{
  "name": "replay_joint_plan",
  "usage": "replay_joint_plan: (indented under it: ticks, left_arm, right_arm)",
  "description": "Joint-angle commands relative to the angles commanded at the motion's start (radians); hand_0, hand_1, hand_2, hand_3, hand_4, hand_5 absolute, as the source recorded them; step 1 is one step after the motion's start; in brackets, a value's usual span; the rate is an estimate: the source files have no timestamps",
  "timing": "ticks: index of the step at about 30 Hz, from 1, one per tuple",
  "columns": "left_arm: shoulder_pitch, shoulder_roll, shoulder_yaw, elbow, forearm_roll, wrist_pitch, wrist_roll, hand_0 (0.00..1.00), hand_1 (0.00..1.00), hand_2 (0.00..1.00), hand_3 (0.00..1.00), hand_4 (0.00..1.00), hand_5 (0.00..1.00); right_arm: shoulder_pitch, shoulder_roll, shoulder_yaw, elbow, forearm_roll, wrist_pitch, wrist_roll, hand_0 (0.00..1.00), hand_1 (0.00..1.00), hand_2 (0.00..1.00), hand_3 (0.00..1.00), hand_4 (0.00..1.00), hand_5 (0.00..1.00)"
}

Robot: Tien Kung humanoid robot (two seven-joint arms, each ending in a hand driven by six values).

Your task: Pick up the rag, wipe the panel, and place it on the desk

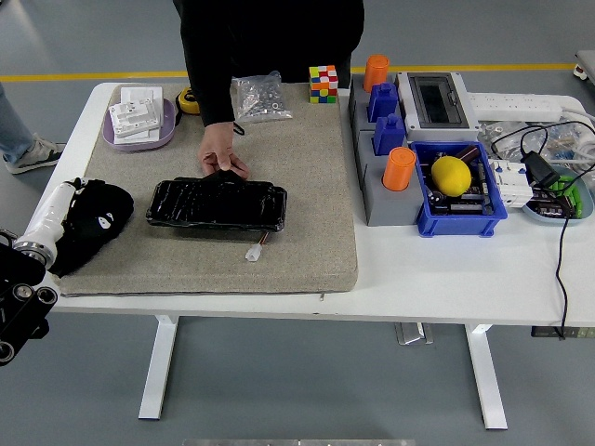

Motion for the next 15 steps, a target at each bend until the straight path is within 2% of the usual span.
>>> replay_joint_plan:
  ticks: [5,6,11,12,15]
  left_arm:
    - [-0.001,-0.001,0.006,0.006,0.013,0.004,0.006,0.463,0.759,0.858,0.708,0.518,0.060]
    - [0.000,-0.002,0.008,0.006,0.015,0.006,0.006,0.408,0.615,0.840,0.685,0.274,0.030]
    - [0.000,-0.001,0.016,0.006,0.020,0.014,0.011,0.408,0.615,0.840,0.685,0.274,0.030]
    - [0.000,-0.001,0.017,0.006,0.020,0.016,0.013,0.396,0.539,0.824,0.667,0.133,0.002]
    - [-0.001,-0.001,0.018,0.007,0.024,0.019,0.015,0.396,0.539,0.824,0.667,0.133,0.002]
  right_arm:
    - [-0.001,0.001,0.013,0.003,-0.006,-0.009,0.005,0.719,0.600,0.684,0.616,0.998,0.582]
    - [-0.001,0.001,0.015,0.004,-0.007,-0.011,0.006,0.716,0.600,0.682,0.616,0.998,0.581]
    - [-0.003,0.000,0.021,0.009,-0.010,-0.018,0.010,0.716,0.600,0.682,0.616,0.998,0.581]
    - [-0.003,-0.001,0.021,0.010,-0.009,-0.020,0.011,0.716,0.597,0.682,0.616,0.998,0.584]
    - [-0.003,0.000,0.025,0.010,-0.011,-0.022,0.012,0.716,0.597,0.682,0.616,0.998,0.584]
